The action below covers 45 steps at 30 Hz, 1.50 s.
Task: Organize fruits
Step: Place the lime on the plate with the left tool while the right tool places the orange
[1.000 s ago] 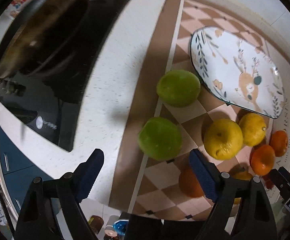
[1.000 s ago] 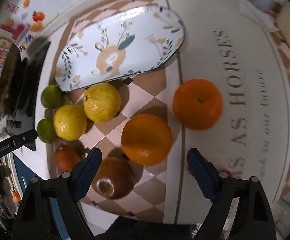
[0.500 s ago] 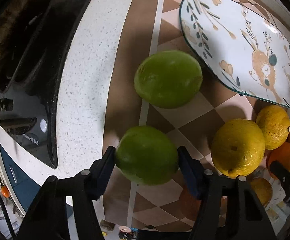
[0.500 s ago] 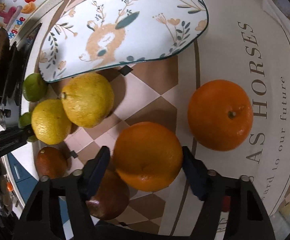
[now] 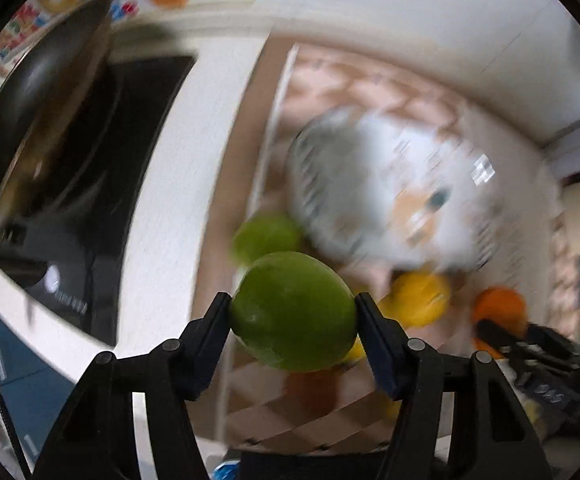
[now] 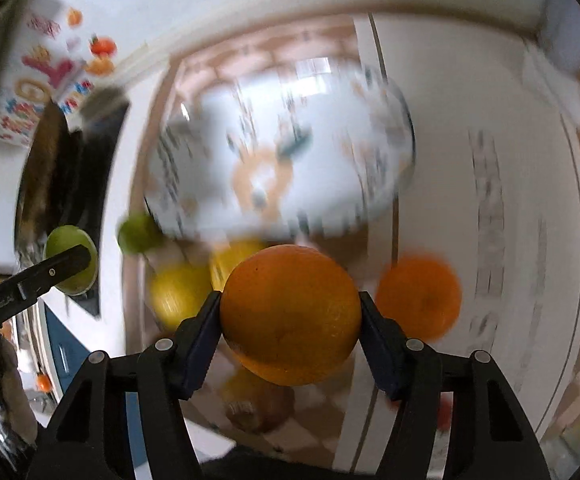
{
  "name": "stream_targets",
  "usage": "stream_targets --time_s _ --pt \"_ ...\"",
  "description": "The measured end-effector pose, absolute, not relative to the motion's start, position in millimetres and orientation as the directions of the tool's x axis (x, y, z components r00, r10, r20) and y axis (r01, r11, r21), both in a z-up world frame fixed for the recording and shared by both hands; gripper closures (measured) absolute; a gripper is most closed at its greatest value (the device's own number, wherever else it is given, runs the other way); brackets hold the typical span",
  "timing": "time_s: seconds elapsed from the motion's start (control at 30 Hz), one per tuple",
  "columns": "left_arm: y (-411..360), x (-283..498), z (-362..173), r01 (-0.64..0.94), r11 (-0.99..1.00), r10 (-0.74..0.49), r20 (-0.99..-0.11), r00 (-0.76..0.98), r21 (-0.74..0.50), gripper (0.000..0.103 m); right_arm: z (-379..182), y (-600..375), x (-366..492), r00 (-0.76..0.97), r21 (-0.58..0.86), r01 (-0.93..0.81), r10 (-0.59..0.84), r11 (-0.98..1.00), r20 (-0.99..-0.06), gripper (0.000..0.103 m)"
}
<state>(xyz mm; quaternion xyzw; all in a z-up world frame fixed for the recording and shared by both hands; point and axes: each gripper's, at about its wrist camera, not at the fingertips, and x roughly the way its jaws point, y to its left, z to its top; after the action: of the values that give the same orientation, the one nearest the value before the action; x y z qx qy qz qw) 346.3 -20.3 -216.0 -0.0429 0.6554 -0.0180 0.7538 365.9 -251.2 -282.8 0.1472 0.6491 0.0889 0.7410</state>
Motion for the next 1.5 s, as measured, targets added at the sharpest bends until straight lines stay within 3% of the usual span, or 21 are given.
stream_targets --time_s 0.13,0.43,0.87,0.93,0.97,1.03,1.07,1.5 --pt "-34 406 -217 -0.034 0.986 -0.155 -0.978 0.140 -0.161 0.043 -288 -250 417 0.171 0.298 0.039 0.287 0.954 -0.942 0.036" --pt "-51 492 -300 -0.142 0.961 -0.248 -0.967 -0.058 -0.238 0.043 -333 -237 483 0.104 0.245 -0.039 0.248 0.969 -0.963 0.036" --pt "-80 499 -330 -0.102 0.981 -0.172 -0.982 -0.084 -0.163 0.043 -351 -234 500 0.036 0.228 -0.037 0.229 0.973 -0.973 0.033" --pt "-86 500 -332 -0.087 0.985 -0.153 -0.985 -0.076 -0.147 0.042 -346 -239 499 0.044 0.234 -0.018 0.234 0.972 -0.971 0.011" --pt "-87 499 -329 -0.079 0.987 -0.147 -0.987 -0.065 -0.141 0.037 -343 -243 498 0.043 0.239 -0.003 0.239 0.971 -0.970 0.007" --pt "-93 498 -325 -0.061 0.990 -0.131 -0.990 -0.048 -0.128 0.019 -336 -250 494 0.044 0.220 0.016 0.219 0.975 -0.975 0.007" --pt "-94 497 -322 -0.053 0.991 -0.126 -0.991 -0.038 -0.124 0.016 -332 -251 491 0.049 0.210 0.021 0.209 0.978 -0.977 0.007" --pt "-76 431 -270 0.005 0.999 0.042 -0.990 0.134 0.043 0.016 -278 -248 422 0.122 0.103 0.084 0.092 0.991 -0.988 0.007"
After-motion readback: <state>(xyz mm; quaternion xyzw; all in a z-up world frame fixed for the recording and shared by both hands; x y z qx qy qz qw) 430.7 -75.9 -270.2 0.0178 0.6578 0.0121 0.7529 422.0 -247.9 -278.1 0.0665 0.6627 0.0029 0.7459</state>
